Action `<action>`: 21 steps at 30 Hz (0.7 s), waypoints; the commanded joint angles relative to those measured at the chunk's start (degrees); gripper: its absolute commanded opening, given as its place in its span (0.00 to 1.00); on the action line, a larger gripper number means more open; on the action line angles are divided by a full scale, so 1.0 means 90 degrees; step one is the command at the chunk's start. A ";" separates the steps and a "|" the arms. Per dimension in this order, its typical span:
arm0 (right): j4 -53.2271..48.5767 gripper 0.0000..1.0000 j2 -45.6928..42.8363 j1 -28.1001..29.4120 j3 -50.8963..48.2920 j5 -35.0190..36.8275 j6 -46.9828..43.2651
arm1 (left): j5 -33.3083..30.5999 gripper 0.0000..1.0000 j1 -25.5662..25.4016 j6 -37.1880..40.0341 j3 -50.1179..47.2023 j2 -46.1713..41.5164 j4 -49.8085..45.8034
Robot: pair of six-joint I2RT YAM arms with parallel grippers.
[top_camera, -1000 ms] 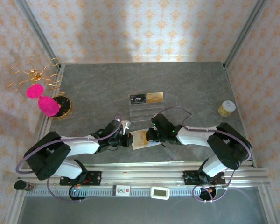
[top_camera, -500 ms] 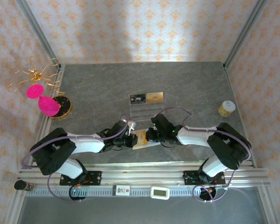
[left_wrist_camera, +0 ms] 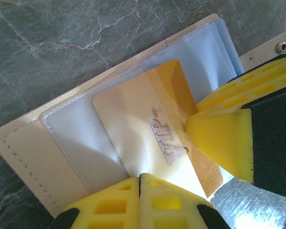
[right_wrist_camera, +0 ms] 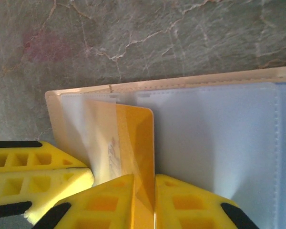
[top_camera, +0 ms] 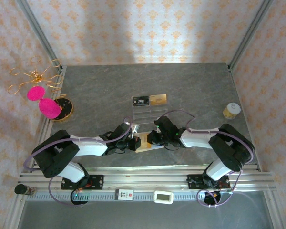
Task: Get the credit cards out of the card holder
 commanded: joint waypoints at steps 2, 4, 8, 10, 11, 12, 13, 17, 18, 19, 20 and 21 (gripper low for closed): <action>0.0034 0.08 0.0137 -0.0031 -0.0049 -0.0009 -0.0003 | -0.0022 0.00 -0.0001 0.0035 -0.0012 0.0205 -0.0207; -0.0052 0.03 -0.0047 -0.0107 -0.0152 0.0183 0.0067 | -0.0035 0.00 0.0010 0.0032 -0.0050 0.0114 -0.0233; -0.0270 0.00 -0.0607 -0.0352 -0.0498 0.0473 0.0175 | 0.0006 0.00 0.0094 0.0008 -0.0115 -0.0030 -0.0206; -0.0406 0.00 -0.0885 -0.0404 -0.0594 0.0518 0.0146 | 0.0064 0.00 0.0117 -0.0010 -0.0106 -0.0079 -0.0146; -0.0475 0.00 -0.1056 -0.0414 -0.0630 0.0544 0.0115 | 0.0089 0.00 0.0117 -0.0018 -0.0082 -0.0099 -0.0118; -0.0499 0.00 -0.1222 -0.0414 -0.0653 0.0529 0.0065 | 0.0141 0.00 0.0110 -0.0047 -0.0055 -0.0134 -0.0082; -0.0465 0.00 -0.1361 -0.0414 -0.0685 0.0474 0.0016 | 0.0175 0.00 0.0128 -0.0058 -0.0026 -0.0188 -0.0033; -0.0346 0.00 -0.1993 -0.0422 -0.0646 0.0396 -0.0096 | 0.0314 0.02 0.0218 -0.0337 0.0056 -0.0755 0.0379; -0.0322 0.00 -0.2178 -0.0421 -0.0616 0.0451 -0.0094 | 0.0385 0.07 0.0285 -0.0427 0.0038 -0.0942 0.0589; -0.0306 0.00 -0.2328 -0.0429 -0.0589 0.0512 -0.0085 | 0.0432 0.11 0.0348 -0.0505 0.0018 -0.1099 0.0739; -0.0267 0.00 -0.2533 -0.0434 -0.0553 0.0593 -0.0080 | 0.0437 0.16 0.0422 -0.0586 -0.0002 -0.1263 0.0894; -0.0217 0.00 -0.2712 -0.0434 -0.0524 0.0672 -0.0061 | 0.0429 0.21 0.0493 -0.0652 -0.0037 -0.1444 0.1038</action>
